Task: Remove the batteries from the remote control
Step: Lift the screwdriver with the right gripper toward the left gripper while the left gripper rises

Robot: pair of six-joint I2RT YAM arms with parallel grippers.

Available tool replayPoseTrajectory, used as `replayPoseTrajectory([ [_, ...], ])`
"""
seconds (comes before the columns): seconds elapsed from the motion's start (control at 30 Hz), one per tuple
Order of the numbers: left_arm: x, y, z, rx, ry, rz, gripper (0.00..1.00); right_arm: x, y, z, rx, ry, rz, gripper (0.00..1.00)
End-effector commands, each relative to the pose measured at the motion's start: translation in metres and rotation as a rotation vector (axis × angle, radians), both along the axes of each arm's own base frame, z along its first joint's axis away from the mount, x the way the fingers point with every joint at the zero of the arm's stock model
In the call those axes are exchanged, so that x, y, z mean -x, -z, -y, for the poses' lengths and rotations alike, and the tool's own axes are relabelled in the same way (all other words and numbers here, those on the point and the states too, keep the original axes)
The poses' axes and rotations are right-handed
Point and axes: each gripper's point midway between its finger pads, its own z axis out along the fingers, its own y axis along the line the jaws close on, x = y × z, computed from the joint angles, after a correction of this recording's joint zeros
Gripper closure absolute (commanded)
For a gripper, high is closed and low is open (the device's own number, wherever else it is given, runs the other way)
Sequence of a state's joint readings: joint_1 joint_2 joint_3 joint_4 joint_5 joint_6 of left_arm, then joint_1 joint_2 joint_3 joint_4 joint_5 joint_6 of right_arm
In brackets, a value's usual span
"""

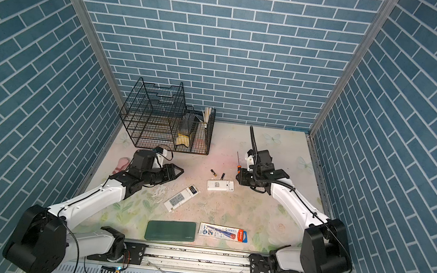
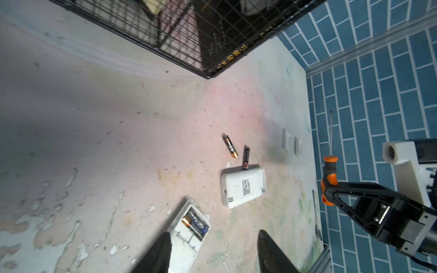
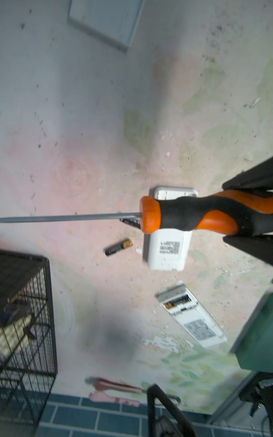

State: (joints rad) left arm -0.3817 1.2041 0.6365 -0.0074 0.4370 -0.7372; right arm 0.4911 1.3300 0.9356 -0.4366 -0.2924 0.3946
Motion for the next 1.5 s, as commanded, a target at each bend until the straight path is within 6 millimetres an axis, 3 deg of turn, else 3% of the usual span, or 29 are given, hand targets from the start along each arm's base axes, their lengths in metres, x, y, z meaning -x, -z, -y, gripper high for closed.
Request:
replayPoseTrajectory([
  [0.0, -0.001, -0.023, 0.023, 0.061, 0.055, 0.056, 0.40, 0.027, -0.004, -0.017, -0.023, -0.100, -0.004, 1.00],
  [0.17, 0.001, -0.046, 0.055, 0.131, 0.108, 0.109, 0.40, 0.042, -0.024, -0.035, -0.050, -0.135, 0.038, 1.00],
  [0.23, 0.004, -0.045, 0.065, 0.142, 0.130, 0.106, 0.40, 0.046, -0.030, -0.041, -0.053, -0.146, 0.054, 1.00],
  [0.27, 0.001, -0.057, 0.072, 0.163, 0.137, 0.131, 0.40, 0.049, -0.031, -0.044, -0.053, -0.157, 0.059, 1.00],
  [0.53, 0.001, -0.080, 0.101, 0.261, 0.177, 0.163, 0.40, 0.062, -0.031, -0.054, 0.033, -0.222, 0.091, 1.00],
  [0.97, 0.015, -0.067, 0.142, 0.292, 0.240, 0.126, 0.42, 0.061, -0.049, -0.079, 0.047, -0.280, 0.162, 1.00],
  [1.47, 0.010, -0.067, 0.154, 0.322, 0.245, 0.131, 0.71, 0.064, -0.054, -0.082, 0.033, -0.279, 0.169, 1.00],
])
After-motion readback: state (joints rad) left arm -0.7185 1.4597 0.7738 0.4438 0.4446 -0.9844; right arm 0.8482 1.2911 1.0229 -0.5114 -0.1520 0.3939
